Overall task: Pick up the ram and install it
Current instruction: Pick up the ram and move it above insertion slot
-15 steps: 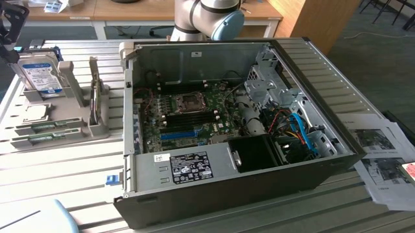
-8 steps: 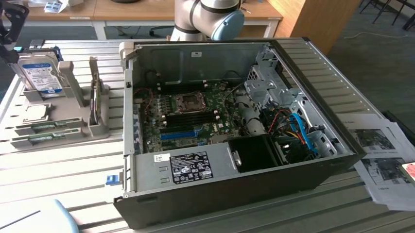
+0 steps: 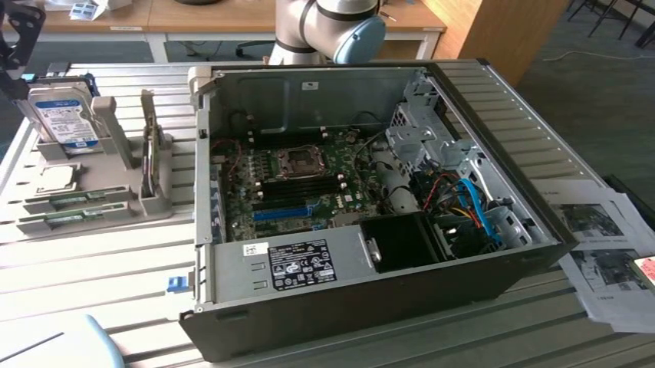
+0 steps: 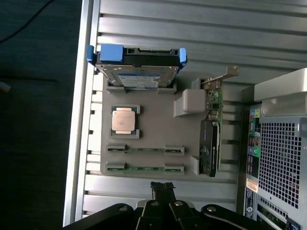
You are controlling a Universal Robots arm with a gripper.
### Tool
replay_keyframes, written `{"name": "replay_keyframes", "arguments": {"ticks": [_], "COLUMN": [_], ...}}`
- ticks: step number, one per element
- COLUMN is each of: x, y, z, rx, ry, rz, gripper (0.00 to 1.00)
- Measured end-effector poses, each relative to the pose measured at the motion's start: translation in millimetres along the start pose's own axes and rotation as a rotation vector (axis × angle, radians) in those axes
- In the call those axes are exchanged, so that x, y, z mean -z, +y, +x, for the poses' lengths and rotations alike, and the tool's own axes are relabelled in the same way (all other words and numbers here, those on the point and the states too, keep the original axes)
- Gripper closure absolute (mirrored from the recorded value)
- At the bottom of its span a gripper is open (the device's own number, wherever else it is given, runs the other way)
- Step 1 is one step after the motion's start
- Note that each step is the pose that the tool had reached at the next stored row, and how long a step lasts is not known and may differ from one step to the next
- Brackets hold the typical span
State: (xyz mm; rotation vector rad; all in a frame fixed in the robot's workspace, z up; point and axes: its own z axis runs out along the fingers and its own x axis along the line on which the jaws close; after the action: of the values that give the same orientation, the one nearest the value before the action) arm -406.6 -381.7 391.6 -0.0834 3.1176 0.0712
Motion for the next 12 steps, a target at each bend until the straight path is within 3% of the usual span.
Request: {"name": "replay_keyframes", "arguments": {"ticks": [12], "x": [0.0], "y": [0.0], "z": [0.0], "rx": [0.117], "ry": [0.0052], "rz": [-0.0028], "gripper": [0.91]}}
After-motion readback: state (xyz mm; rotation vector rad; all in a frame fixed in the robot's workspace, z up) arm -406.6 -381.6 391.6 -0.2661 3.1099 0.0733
